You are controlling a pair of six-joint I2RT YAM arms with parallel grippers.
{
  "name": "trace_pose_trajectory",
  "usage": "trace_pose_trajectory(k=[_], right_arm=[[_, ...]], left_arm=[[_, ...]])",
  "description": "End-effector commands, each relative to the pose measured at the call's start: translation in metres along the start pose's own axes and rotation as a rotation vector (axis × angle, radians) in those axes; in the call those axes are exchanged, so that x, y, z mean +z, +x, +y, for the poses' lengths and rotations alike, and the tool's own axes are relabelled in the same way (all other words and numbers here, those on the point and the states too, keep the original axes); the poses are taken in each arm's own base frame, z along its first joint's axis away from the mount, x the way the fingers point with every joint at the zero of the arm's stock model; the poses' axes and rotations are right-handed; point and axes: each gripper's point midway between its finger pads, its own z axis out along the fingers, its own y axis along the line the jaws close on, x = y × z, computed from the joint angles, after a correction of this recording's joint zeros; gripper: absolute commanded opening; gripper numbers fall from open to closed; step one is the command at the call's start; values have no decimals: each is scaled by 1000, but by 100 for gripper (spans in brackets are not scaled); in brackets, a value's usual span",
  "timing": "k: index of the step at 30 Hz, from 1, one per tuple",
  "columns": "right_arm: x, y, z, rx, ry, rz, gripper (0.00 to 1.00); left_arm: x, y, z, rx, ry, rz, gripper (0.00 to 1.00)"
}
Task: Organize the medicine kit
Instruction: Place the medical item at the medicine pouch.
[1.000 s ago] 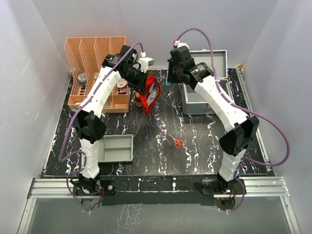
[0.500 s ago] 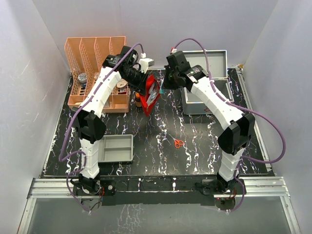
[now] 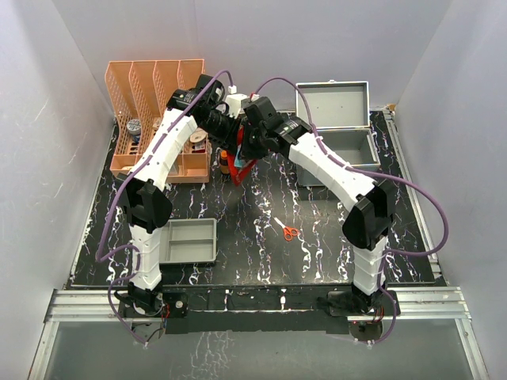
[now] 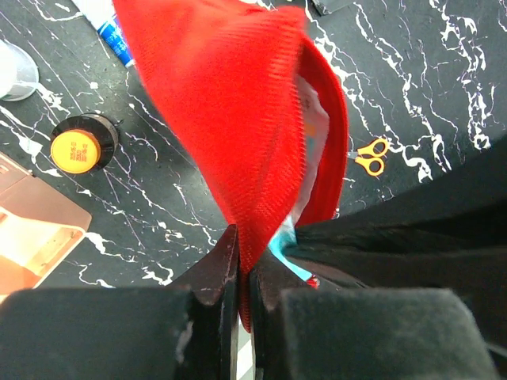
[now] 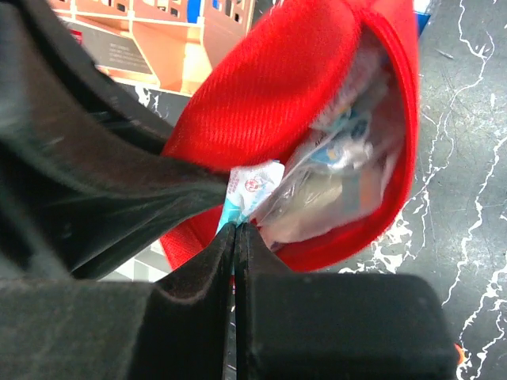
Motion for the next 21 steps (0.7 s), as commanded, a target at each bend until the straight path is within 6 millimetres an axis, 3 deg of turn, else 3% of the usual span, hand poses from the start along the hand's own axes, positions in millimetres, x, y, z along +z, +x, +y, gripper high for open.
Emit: trace_pose_trajectory(k=[1, 21], right_arm=[[11, -13, 11, 12, -47, -47, 0], [62, -29, 6, -6, -14, -46, 0]], left_arm=[[-29, -12, -19, 25, 27, -76, 0], [-30, -12, -23, 23, 49, -78, 0]])
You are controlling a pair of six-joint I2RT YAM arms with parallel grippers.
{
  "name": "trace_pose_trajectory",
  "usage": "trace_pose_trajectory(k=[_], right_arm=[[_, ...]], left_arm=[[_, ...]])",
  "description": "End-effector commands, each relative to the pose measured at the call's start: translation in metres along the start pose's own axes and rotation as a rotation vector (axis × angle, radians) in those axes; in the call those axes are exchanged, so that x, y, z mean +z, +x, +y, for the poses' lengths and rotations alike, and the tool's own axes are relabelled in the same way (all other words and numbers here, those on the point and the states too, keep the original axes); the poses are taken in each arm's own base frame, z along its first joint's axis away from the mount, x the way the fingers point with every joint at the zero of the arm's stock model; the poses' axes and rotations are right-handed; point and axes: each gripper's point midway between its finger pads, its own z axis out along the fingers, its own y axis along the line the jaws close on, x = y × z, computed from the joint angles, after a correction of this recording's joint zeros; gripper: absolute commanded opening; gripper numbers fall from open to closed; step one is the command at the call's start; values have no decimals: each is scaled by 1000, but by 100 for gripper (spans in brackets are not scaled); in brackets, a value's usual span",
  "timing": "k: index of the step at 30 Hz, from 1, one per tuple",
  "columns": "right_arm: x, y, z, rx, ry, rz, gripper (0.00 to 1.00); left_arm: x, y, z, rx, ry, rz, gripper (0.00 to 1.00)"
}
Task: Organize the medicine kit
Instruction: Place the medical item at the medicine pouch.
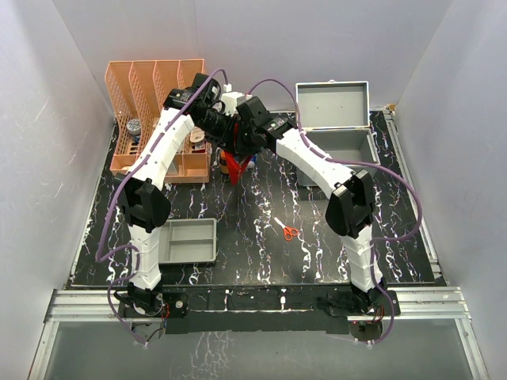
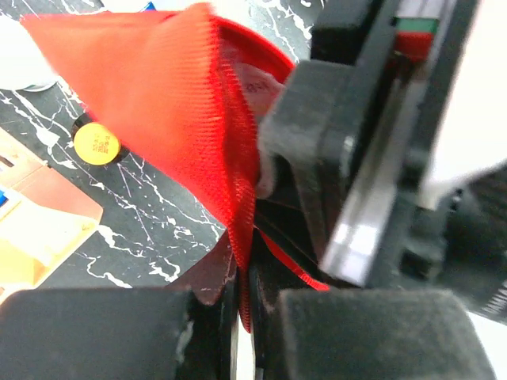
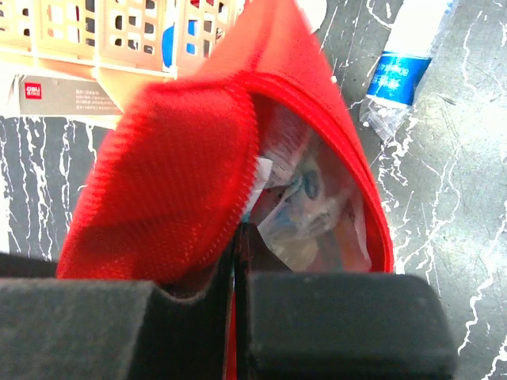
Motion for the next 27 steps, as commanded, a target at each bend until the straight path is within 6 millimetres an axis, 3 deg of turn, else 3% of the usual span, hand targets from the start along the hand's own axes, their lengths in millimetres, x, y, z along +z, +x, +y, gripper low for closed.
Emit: trace_pose_trajectory(k=[1, 7, 11, 15, 23, 27], right_arm=[[0, -24, 15, -6, -37, -58, 0], [7, -15, 6, 3, 7, -7, 0], [-6, -24, 13, 1, -38, -57, 4], [-39, -44, 17, 6, -57, -152, 16], [-122, -76, -8, 48, -12, -317, 30], [-140, -81, -18, 36, 8, -328, 31]], left_arm=[[-27, -11, -36, 58, 81, -68, 0], [-26, -13, -36, 57, 86, -74, 0], [-25, -11, -36, 55, 88, -68, 0], [-25, -11, -36, 55, 87, -68, 0], [-21, -6, -34, 47, 88, -44, 0], [-19, -6, -34, 46, 89, -40, 0]])
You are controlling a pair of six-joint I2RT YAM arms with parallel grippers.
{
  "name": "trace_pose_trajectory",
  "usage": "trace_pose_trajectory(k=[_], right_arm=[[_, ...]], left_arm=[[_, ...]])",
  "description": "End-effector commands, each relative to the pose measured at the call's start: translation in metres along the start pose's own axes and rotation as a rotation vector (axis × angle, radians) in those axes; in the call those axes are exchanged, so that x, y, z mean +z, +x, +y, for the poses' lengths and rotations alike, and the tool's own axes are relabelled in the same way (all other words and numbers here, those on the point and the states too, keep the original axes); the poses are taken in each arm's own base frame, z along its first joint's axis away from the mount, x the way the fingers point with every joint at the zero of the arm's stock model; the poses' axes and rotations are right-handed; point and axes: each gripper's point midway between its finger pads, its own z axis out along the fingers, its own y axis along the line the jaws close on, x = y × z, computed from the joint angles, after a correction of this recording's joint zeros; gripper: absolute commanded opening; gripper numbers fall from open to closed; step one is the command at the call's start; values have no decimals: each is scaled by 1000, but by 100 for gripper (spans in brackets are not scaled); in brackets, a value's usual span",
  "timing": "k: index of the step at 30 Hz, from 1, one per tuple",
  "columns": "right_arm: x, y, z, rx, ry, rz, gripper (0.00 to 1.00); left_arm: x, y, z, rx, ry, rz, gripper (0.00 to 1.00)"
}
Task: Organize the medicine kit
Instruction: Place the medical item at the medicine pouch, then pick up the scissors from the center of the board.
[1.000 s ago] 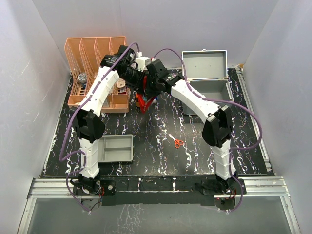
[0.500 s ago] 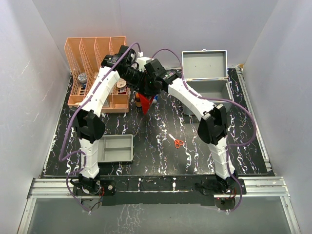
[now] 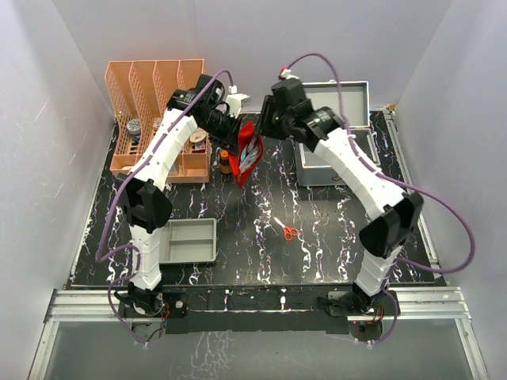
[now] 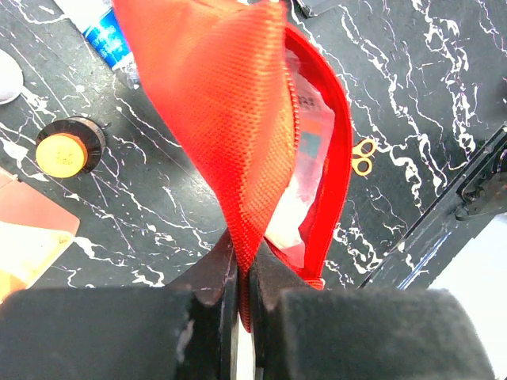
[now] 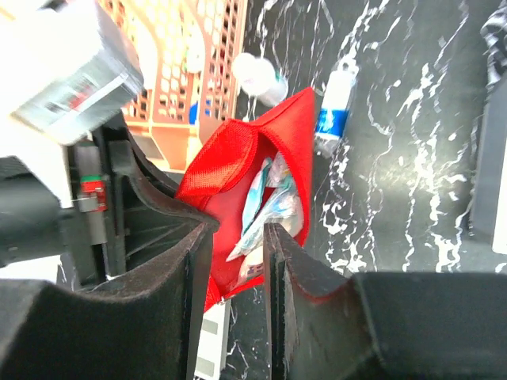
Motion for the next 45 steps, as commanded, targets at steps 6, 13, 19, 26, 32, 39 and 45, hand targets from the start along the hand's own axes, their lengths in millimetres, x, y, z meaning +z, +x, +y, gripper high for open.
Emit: trace_pose_trajectory(k=[6, 13, 19, 26, 32, 39, 45], right_arm=[[-28, 18, -46, -210, 114, 87, 30], [-54, 97, -93, -469, 83, 348, 34], [-66, 132, -118, -629, 30, 446, 43], [-63, 174, -143, -609, 54, 564, 37], [-51, 198, -153, -579, 50, 580, 36], [-31, 220, -151, -561, 35, 598, 34], [-19, 249, -140, -619, 16, 642, 34]], left_arm=[[-19, -5, -20, 22, 34, -37, 0], [-19, -6, -19, 17, 30, -39, 0], [-18, -4, -18, 17, 31, -30, 0], [-19, -4, -19, 18, 30, -31, 0], [-20, -5, -19, 17, 27, -34, 0], [-21, -5, -19, 19, 25, -35, 0], [-22, -5, -19, 20, 25, -37, 0]])
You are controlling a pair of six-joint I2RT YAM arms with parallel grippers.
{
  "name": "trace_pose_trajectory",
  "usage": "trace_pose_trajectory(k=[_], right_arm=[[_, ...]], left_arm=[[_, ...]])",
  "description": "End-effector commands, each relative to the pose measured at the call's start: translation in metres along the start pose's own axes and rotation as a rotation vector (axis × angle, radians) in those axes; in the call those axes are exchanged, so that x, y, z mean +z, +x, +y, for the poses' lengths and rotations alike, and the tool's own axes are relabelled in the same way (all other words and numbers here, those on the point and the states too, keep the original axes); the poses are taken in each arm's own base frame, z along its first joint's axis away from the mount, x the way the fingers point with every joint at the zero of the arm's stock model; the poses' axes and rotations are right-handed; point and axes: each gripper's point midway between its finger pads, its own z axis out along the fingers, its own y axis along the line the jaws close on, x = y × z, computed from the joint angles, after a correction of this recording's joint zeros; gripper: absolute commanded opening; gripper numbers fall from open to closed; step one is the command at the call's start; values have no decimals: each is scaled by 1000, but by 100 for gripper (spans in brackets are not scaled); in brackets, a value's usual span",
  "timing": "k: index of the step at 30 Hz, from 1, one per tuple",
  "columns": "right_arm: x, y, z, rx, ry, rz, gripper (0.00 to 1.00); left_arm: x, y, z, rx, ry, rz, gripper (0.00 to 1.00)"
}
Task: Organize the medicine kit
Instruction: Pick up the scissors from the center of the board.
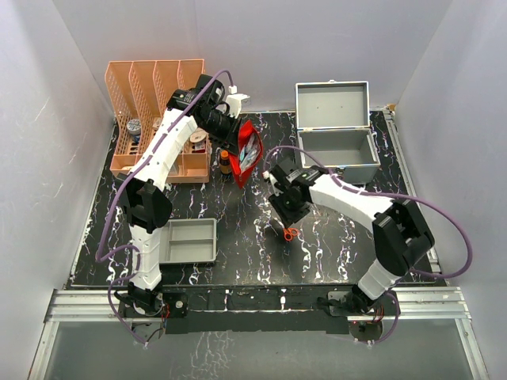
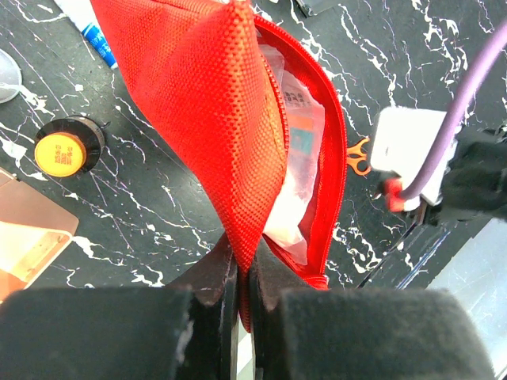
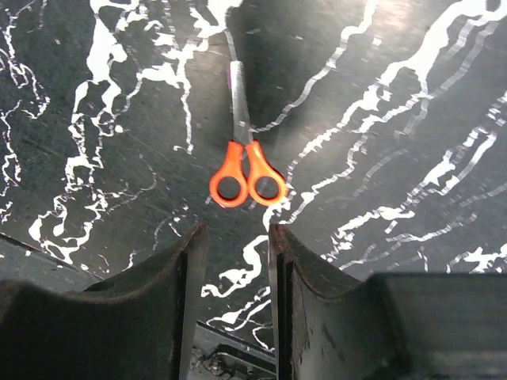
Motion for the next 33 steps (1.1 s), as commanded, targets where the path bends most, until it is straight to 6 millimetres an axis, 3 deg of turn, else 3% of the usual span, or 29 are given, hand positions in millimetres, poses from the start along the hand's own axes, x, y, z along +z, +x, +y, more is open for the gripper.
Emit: trace_pose_trajectory(k=[1, 5, 17, 33], right_arm=[[17, -11, 22, -53, -21, -40, 34], [26, -5, 29, -82, -14, -19, 34], [37, 5, 12, -152, 67, 17, 32], [50, 19, 5, -153, 91, 52, 28]], left_arm=[[-22, -6, -17, 20, 22, -40, 0], [-23, -6, -17, 21, 20, -40, 0], [-24, -6, -17, 24, 20, -42, 0], [-24, -6, -17, 25, 18, -41, 0]])
